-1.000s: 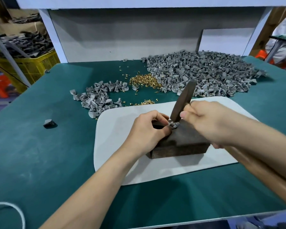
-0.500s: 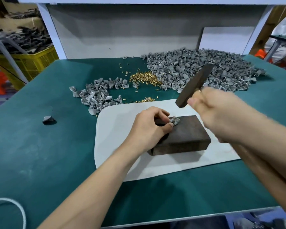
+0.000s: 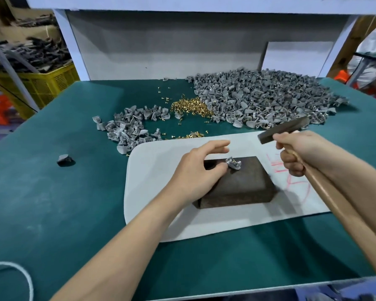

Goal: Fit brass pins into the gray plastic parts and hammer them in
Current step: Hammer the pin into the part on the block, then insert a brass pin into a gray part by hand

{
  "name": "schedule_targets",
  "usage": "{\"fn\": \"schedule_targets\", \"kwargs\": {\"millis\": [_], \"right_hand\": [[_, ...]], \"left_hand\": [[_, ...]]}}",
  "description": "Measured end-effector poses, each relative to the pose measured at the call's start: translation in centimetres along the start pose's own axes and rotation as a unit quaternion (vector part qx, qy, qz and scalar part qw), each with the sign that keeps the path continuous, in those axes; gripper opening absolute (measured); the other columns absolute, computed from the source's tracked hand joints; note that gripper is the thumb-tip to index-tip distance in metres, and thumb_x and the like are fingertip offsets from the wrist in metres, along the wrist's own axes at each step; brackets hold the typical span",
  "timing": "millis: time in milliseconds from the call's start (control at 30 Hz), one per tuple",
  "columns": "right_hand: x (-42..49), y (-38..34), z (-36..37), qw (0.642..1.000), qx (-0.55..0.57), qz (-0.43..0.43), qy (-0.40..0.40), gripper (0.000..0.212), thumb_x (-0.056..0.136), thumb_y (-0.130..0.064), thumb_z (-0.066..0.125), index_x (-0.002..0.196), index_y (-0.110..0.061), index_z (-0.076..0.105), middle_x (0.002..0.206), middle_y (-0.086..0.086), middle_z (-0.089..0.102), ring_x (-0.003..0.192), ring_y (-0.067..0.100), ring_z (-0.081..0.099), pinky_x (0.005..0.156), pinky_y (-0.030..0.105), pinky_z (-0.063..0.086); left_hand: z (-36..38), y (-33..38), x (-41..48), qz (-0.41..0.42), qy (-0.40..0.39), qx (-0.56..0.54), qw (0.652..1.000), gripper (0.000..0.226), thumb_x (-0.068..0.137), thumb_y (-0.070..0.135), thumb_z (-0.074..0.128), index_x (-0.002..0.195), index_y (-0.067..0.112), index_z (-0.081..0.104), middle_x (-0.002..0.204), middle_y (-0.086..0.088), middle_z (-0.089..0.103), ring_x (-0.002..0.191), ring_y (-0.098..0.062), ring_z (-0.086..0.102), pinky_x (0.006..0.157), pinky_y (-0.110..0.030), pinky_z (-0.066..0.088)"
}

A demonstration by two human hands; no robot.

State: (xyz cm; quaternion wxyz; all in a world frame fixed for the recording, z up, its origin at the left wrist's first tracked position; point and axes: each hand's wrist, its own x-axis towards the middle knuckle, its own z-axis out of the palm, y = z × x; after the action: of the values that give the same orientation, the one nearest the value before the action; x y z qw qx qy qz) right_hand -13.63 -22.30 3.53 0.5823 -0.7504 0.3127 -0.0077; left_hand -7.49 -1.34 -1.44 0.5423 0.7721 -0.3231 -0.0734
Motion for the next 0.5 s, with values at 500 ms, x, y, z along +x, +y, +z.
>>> {"fn": "schedule_targets", "kwargs": {"millis": [500], "right_hand": [[-4.0, -2.2, 5.1, 0.92, -0.326, -0.219, -0.004, 0.019, 0.082, -0.029, 0.069, 0.07, -0.016, 0.062, 0.051, 0.005, 0.066, 0.038, 0.011, 0.059, 0.045, 0.022, 0.05]], "left_hand": [[0.1, 0.6, -0.2, 0.056, 0.043, 0.06, 0.996, 0.033, 0.073, 0.019, 0.081, 0.102, 0.026, 0.068, 0.08, 0.01, 0.067, 0.087, -0.008, 0.058, 0.082, -0.016, 0.04]]}}
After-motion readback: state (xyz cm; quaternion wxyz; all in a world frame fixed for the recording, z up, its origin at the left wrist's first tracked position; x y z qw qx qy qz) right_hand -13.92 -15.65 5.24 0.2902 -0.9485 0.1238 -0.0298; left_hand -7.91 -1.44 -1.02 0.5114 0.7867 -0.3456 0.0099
